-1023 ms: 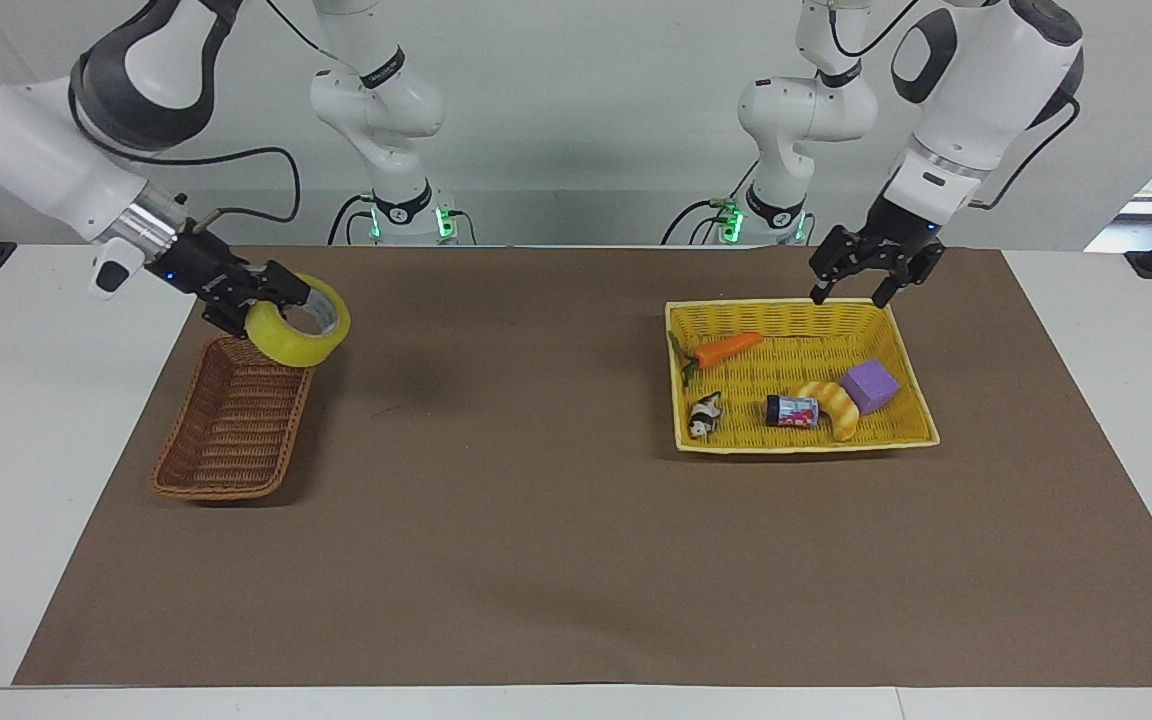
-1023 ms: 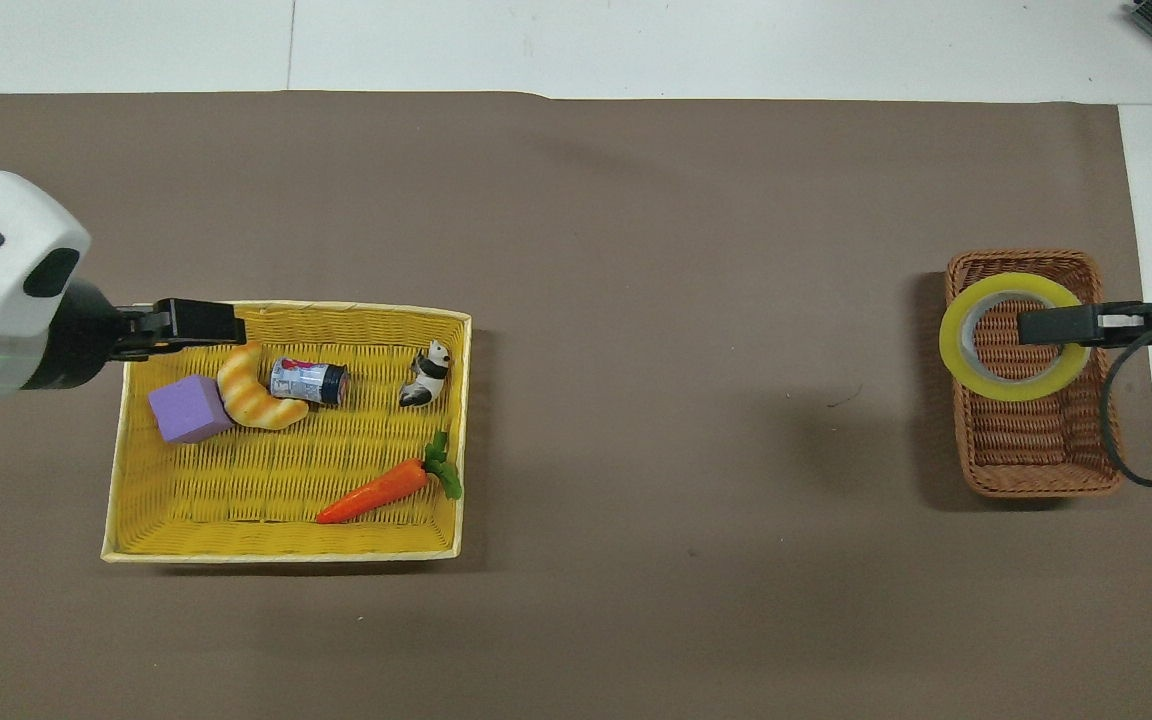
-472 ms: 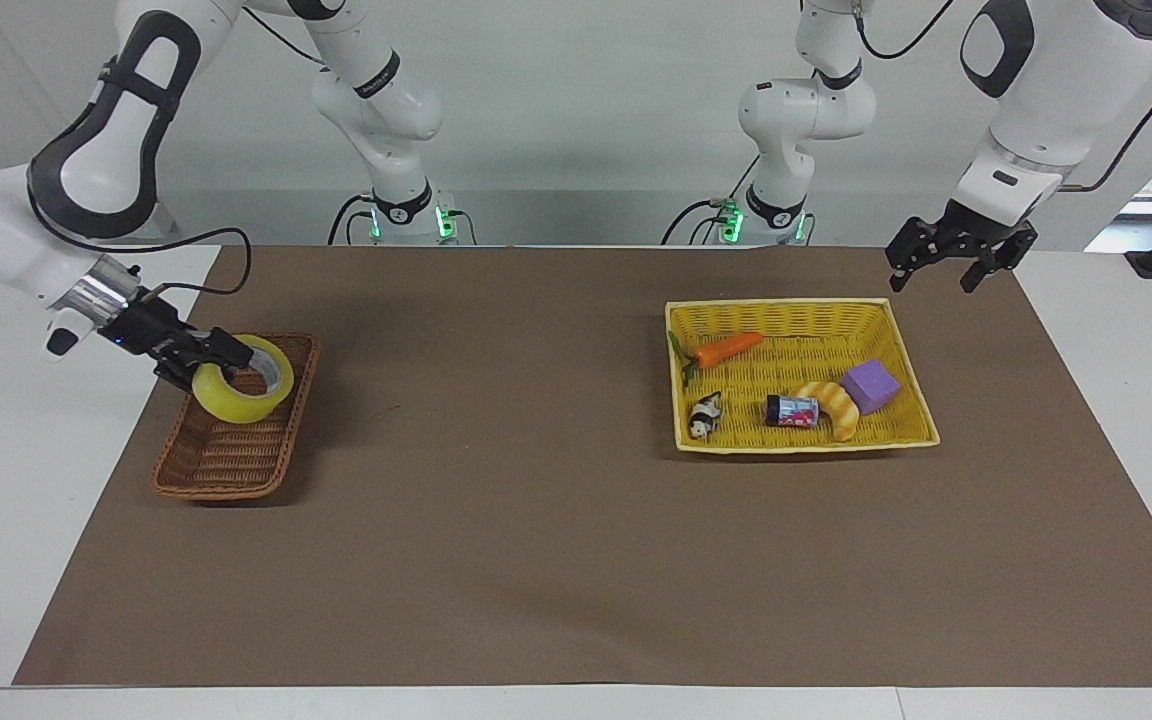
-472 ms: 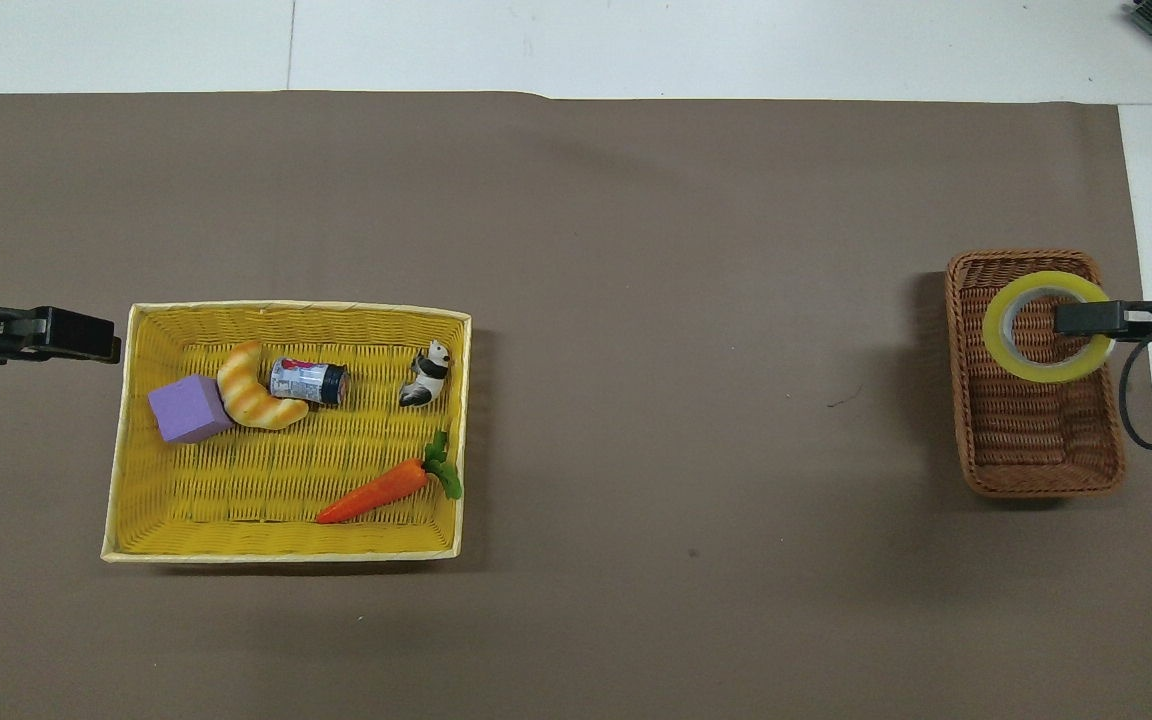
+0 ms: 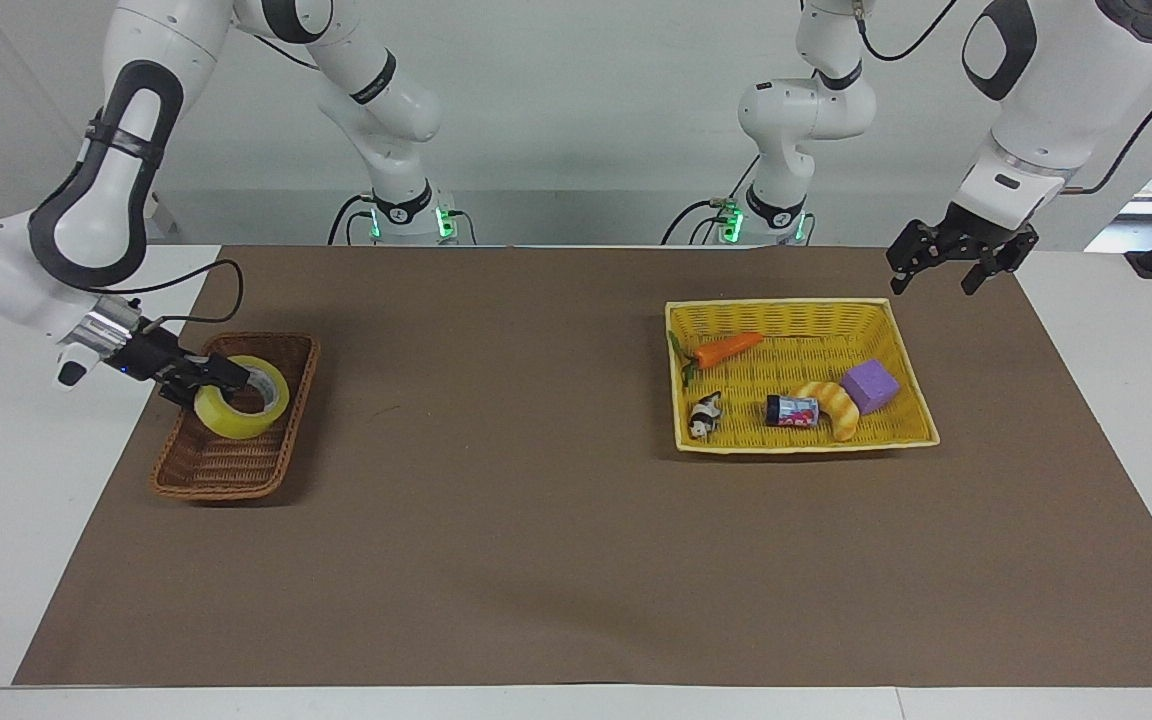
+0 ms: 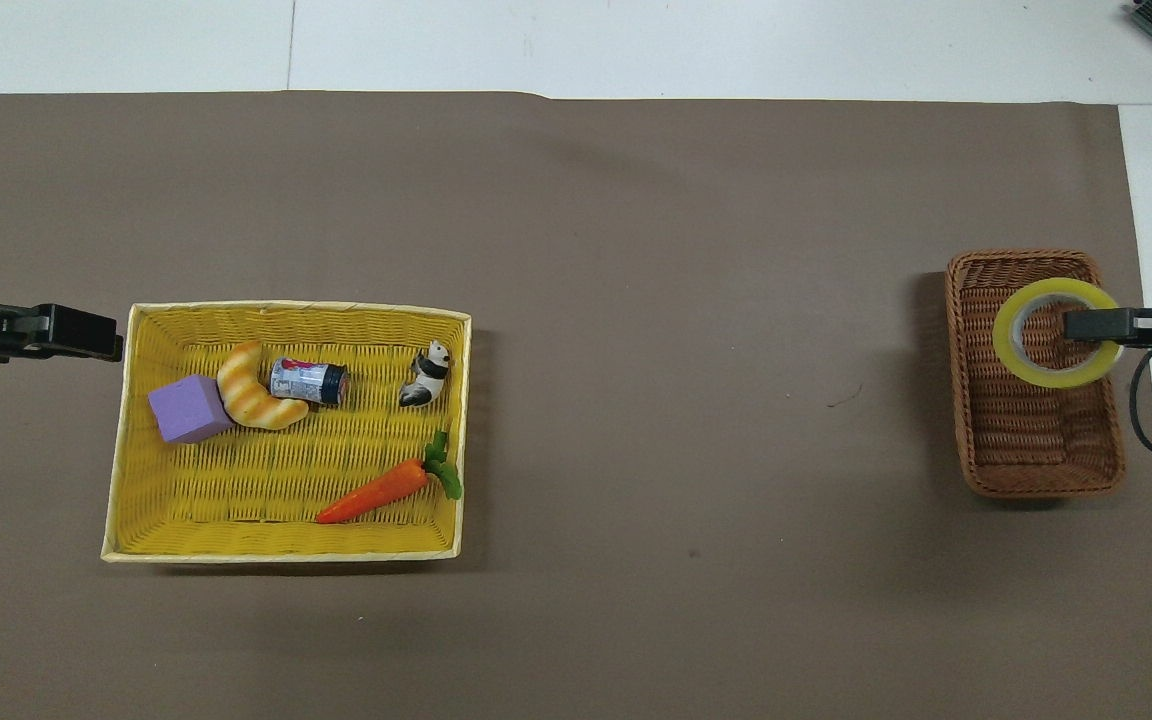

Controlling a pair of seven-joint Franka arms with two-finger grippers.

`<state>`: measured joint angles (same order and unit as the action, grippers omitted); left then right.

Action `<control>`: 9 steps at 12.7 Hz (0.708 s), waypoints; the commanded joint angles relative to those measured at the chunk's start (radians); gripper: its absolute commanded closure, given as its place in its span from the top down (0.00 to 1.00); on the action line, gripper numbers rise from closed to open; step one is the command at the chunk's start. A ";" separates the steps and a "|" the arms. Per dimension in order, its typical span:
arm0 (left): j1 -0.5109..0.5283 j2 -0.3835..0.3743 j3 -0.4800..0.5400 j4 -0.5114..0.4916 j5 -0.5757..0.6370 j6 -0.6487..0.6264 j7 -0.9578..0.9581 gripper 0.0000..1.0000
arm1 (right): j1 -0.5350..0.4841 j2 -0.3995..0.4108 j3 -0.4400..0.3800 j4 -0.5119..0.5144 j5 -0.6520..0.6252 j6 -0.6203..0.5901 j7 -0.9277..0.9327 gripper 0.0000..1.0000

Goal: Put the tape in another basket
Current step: 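Lower the tape into the wicker basket and open the right gripper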

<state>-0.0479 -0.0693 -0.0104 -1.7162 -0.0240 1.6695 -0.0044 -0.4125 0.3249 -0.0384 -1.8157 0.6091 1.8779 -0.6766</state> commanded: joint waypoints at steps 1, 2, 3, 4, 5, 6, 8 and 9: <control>0.008 -0.001 -0.008 0.020 0.018 -0.031 -0.012 1.00 | -0.019 0.020 0.005 0.009 0.017 0.003 -0.061 0.00; 0.007 -0.001 -0.008 0.020 0.018 -0.031 -0.012 1.00 | -0.019 0.029 0.005 0.007 0.014 0.026 -0.063 0.00; 0.008 -0.001 -0.008 0.021 0.018 -0.031 -0.012 1.00 | -0.016 0.029 0.005 0.006 0.011 0.035 -0.063 0.00; 0.008 -0.001 -0.008 0.020 0.018 -0.031 -0.012 1.00 | -0.014 0.031 0.005 -0.005 0.011 0.036 -0.063 0.00; 0.008 -0.001 -0.008 0.020 0.018 -0.031 -0.012 1.00 | -0.012 0.035 0.006 -0.014 0.011 0.047 -0.064 0.00; 0.008 -0.001 -0.008 0.020 0.018 -0.031 -0.012 1.00 | -0.012 0.036 0.006 -0.014 0.009 0.047 -0.064 0.00; 0.007 -0.001 -0.008 0.020 0.018 -0.031 -0.012 1.00 | -0.006 0.036 0.005 -0.016 -0.012 0.050 -0.066 0.66; 0.008 -0.001 -0.008 0.020 0.018 -0.031 -0.012 1.00 | -0.005 0.036 0.005 -0.020 -0.018 0.050 -0.063 1.00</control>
<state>-0.0479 -0.0693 -0.0105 -1.7136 -0.0240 1.6661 -0.0048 -0.4139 0.3692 -0.0409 -1.8215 0.6019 1.9115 -0.7136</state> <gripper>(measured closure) 0.000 0.797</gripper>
